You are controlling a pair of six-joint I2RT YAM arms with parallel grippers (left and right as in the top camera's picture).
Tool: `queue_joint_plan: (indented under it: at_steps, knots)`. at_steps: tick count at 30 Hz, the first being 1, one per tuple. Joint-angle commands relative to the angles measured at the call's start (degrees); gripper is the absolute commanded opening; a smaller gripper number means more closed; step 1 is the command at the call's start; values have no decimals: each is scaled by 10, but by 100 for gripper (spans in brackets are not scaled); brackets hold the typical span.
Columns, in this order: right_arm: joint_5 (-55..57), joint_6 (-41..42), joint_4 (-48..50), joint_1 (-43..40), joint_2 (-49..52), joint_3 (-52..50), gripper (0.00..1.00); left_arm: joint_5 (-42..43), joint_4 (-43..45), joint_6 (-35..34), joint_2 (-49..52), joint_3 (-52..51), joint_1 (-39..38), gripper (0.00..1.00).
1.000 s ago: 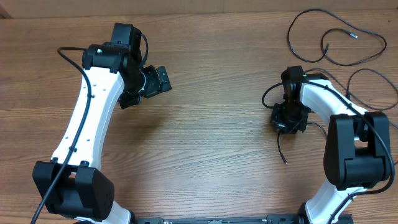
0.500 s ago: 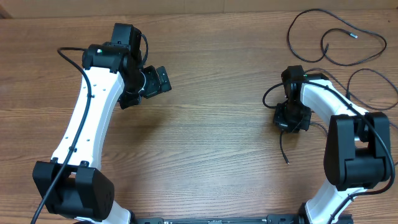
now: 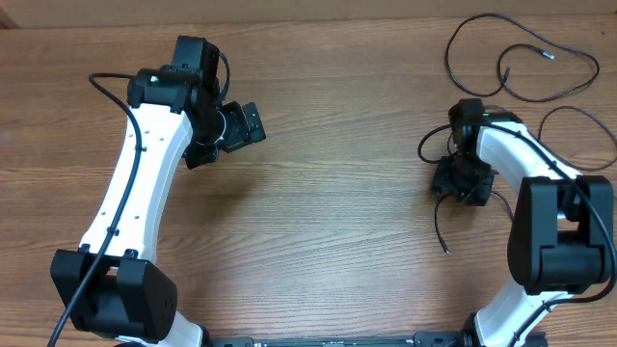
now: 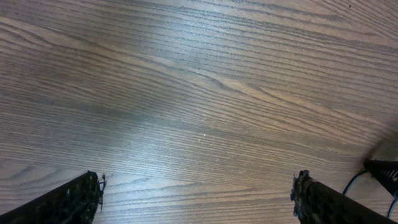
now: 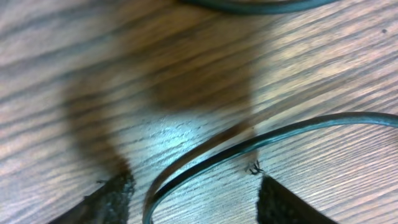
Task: Untangle cables
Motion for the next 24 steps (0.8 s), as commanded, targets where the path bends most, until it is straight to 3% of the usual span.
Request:
queue_joint_plan:
  at_steps: [1, 7, 14, 24]
  knots:
    - [12, 7, -16, -4, -7, 30, 73, 7, 2, 7, 4, 0, 0, 100]
    - [12, 13, -75, -3, -74, 84, 75, 7, 2, 6, 4, 0, 0, 100]
    - [-35, 18, -112, -2, -216, 95, 94, 7, 2, 6, 4, 0, 0, 100]
    - [-52, 18, -159, -2, -403, 82, 96, 7, 2, 7, 4, 0, 0, 100]
